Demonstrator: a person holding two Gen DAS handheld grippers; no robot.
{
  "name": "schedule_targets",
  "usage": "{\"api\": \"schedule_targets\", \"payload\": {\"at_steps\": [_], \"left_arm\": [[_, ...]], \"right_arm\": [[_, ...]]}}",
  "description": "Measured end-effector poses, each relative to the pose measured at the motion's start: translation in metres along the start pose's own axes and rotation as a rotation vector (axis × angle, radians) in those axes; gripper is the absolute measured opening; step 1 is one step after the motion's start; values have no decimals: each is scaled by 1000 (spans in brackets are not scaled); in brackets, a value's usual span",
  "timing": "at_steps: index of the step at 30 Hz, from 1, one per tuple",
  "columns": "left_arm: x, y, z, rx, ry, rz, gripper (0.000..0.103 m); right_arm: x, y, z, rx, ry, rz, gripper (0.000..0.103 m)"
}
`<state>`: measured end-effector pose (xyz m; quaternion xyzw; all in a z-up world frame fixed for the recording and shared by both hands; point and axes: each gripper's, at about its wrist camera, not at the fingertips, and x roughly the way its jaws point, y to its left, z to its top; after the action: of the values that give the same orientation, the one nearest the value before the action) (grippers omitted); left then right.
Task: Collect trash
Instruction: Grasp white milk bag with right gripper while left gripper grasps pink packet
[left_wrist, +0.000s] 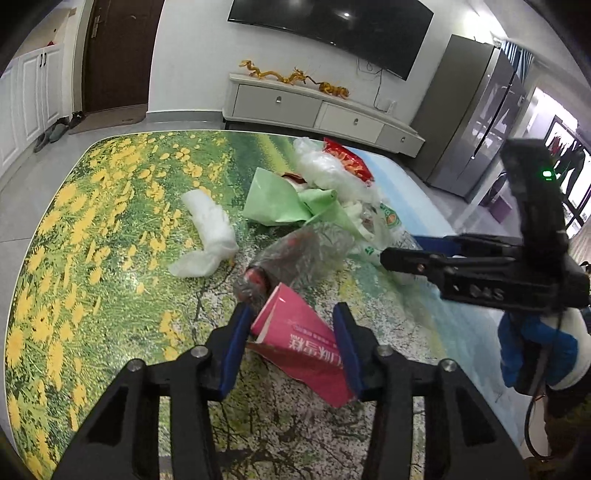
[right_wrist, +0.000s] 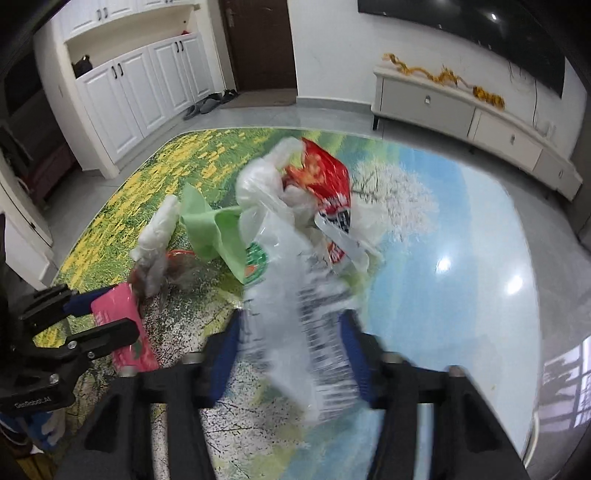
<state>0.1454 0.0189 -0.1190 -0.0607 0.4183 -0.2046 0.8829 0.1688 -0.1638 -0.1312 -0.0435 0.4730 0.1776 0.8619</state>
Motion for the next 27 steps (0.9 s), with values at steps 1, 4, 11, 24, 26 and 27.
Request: {"api": "schedule_targets", "payload": {"at_steps": [1, 4, 11, 24, 26, 27], "left_arm": [[-2, -1, -1, 0, -4, -5, 38], [-9, -2, -5, -1, -16, -19, 13], [-29, 1, -23, -16, -25, -48, 0], [-81, -6, -45, 5, -74, -107, 64], [-87, -9, -51, 11, -66, -106, 65], [-89, -11, -56, 7, -54, -99, 65]], "right_arm": [[-1, -3, -1, 10, -2, 4, 33], [-12, -9, -5, 36, -14, 34, 22], [-52, -14, -26, 86, -55, 59, 15], [-102, -17, -77, 197, -115, 124, 15], [-108, -22, -85, 214, -126, 119, 15], [-110, -23, -88, 218, -131, 116, 15]]}}
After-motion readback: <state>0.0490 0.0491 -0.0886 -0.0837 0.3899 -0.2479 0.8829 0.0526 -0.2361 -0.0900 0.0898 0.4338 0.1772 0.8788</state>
